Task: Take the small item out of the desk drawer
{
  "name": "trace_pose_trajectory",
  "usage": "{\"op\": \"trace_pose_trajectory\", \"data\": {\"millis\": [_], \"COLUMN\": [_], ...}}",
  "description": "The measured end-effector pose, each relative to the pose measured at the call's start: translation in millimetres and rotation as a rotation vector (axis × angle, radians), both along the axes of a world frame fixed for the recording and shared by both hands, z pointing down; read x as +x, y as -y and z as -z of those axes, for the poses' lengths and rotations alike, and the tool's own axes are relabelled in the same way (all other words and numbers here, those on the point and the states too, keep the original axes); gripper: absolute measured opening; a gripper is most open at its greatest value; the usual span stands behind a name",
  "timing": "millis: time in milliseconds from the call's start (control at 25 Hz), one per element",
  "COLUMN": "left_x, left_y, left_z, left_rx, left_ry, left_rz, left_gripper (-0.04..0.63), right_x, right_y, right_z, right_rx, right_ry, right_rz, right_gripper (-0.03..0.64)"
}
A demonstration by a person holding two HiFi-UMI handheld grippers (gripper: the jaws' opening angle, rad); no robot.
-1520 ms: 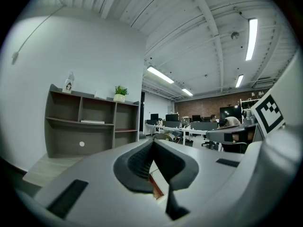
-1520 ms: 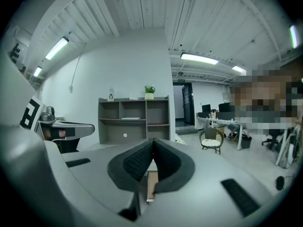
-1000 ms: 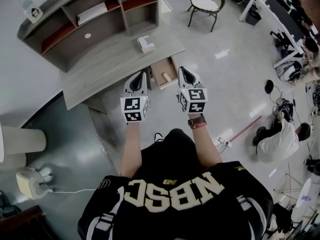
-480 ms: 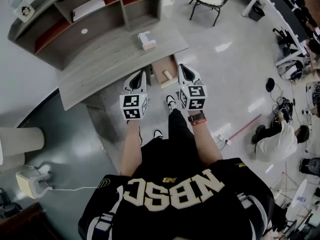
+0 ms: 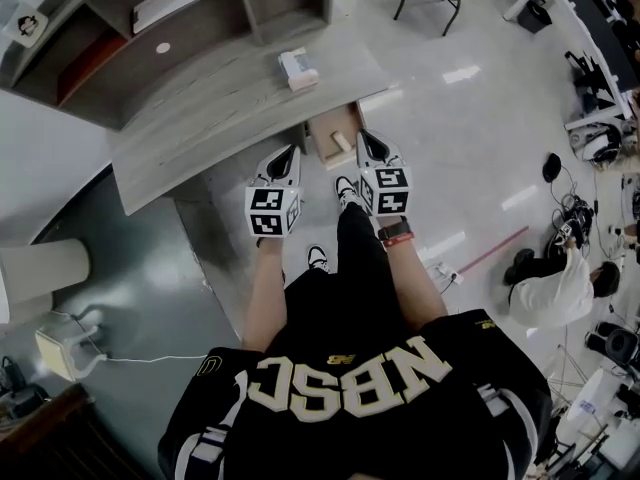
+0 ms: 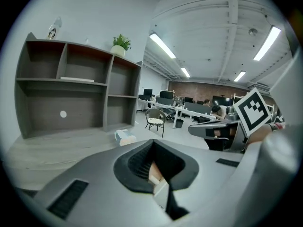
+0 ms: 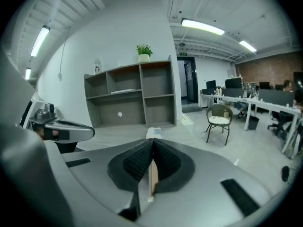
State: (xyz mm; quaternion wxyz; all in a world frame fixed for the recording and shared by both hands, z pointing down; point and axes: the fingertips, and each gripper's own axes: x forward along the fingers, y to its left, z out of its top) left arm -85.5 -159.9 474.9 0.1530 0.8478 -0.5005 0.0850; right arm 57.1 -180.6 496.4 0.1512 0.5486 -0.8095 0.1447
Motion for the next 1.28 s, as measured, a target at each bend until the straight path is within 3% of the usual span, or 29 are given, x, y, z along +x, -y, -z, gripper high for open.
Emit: {"op": "trace_pose_trajectory", "data": {"millis": [320,840,1040,1280], "left_x": [20.1,25.4,25.3,24.0], "left_y": [4.6,18.7,28.3,46.0], "left_z": [-47.7,-121.4,-145.3,-160.4], "left_rx": [-0.127,-0.299,-0.360,-0.347], "left_ry": [0.010,-0.011,-0.072,-0.078], "left_rz": [-0.050,-0.053,-0.002,0.062], "left_gripper": [0.011,0.012,0.012,0.012], "right_x": [4.1,2.6,4.8,8.9], "right_y": [5.9,20.7,33.0,36.5], "right_z": [-61.1,-152.2,-178.1,-216.0], "right_rx": [-0.153,-0.347,-0.384,-0.446], "right_ry": [0.012,0.019,-0.008,-0.071], "right_rz": [0.036,0.089,0.101,0.141], "right_gripper": [-0.005,-0.003,-0.003,0.017]}}
